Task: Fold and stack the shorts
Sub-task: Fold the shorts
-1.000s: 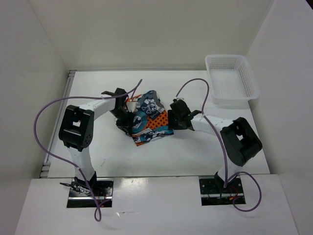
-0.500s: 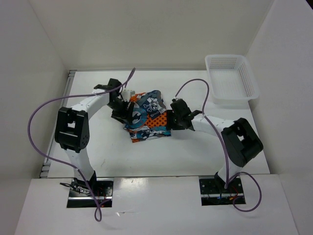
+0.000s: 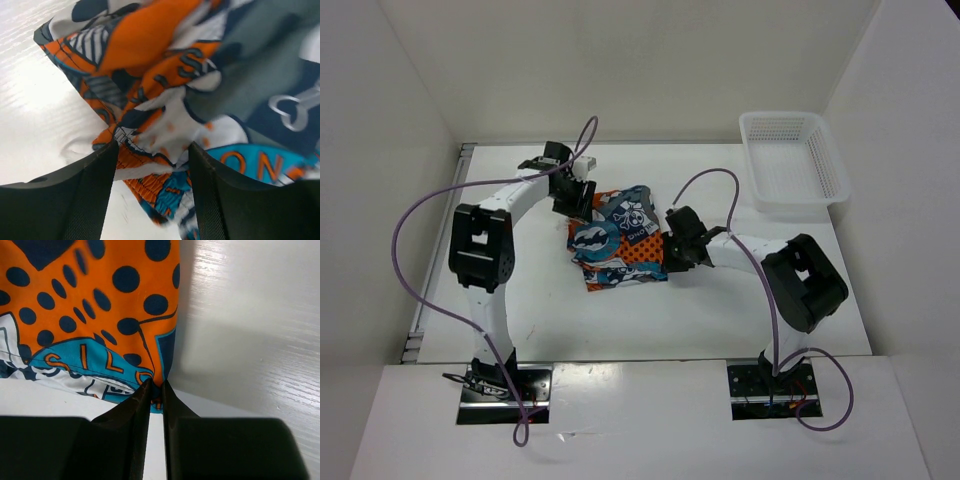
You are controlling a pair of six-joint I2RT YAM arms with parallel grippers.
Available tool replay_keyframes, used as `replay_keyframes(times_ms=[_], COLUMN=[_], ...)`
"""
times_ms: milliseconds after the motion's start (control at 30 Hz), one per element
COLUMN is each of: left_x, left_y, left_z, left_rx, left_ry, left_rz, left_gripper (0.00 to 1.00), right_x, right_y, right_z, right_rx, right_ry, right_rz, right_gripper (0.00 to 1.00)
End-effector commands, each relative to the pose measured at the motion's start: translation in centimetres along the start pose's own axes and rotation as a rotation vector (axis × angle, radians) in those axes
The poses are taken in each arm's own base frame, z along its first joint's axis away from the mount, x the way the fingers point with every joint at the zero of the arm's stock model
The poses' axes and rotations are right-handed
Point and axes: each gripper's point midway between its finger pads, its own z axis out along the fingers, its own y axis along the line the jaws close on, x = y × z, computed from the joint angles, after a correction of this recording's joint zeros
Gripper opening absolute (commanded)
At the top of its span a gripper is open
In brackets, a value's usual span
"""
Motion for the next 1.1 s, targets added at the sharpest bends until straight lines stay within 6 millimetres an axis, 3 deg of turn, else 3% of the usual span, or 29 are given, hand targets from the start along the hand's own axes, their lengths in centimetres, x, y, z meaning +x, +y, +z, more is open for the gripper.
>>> replay_keyframes(times_ms=[0, 200, 333, 467, 500, 533, 600, 700, 800, 833, 900, 933, 1033, 1067], left_x=[-1.4, -3.9, -5.3, -6.0, -5.6, -5.6, -5.8, -8.0, -10.2, -11.4, -12.2, -12.6, -12.6, -11.8], left_y=[2.4, 3.7, 3.2, 2.3, 2.5, 2.4, 1.9, 1.3, 1.6, 1.8, 2.6, 2.9, 5.8, 7.6], left_z=[2.6, 4.3, 3.9, 3.0, 2.7, 2.3, 0.7, -2.9, -7.1, -9.4, -11.6, -13.4, -16.5, -17.0], left_rx=[-0.088, -0.126, -0.102, -0.065, -0.06, -0.06, -0.062, -0.064, -0.106, -0.131, -0.169, -0.189, -0.251, -0.277], left_ry=[-0.028, -0.066, -0.106, -0.115, -0.113, -0.116, -0.144, -0.239, -0.338, -0.397, -0.446, -0.478, -0.526, -0.521], left_rz=[0.015, 0.024, 0.035, 0.039, 0.03, 0.031, 0.039, 0.059, 0.069, 0.073, 0.069, 0.066, 0.023, -0.009], left_gripper=[0.65, 0.65, 0.65, 0.68, 0.68, 0.7, 0.73, 1.0, 1.0, 1.0, 1.0, 1.0, 1.0, 1.0], right_x=[-0.2, 0.0, -1.2, -4.1, -4.9, -5.7, -7.5, -11.6, -14.7, -15.0, -16.5, -16.3, -17.1, -17.2], right_y=[1.1, 1.5, 2.6, 2.0, 1.9, 1.3, 0.1, -1.2, -3.7, -4.4, -6.9, -8.0, -10.0, -10.1], right_z=[0.4, 0.2, -0.7, -2.4, -3.4, -4.0, -6.1, -10.2, -13.1, -13.9, -15.7, -15.9, -18.3, -18.8], right_rx=[-0.047, -0.075, -0.103, -0.035, -0.015, 0.009, 0.044, 0.067, 0.128, 0.143, 0.207, 0.243, 0.328, 0.341], right_ry=[-0.011, -0.005, -0.041, -0.145, -0.168, -0.189, -0.235, -0.345, -0.422, -0.422, -0.465, -0.463, -0.505, -0.516], right_rz=[-0.005, -0.017, -0.041, -0.093, -0.119, -0.119, -0.107, -0.064, -0.007, 0.01, 0.061, 0.11, 0.147, 0.128], right_gripper=[0.18, 0.18, 0.22, 0.45, 0.58, 0.64, 0.81, 1.0, 1.0, 1.0, 1.0, 1.0, 1.0, 1.0])
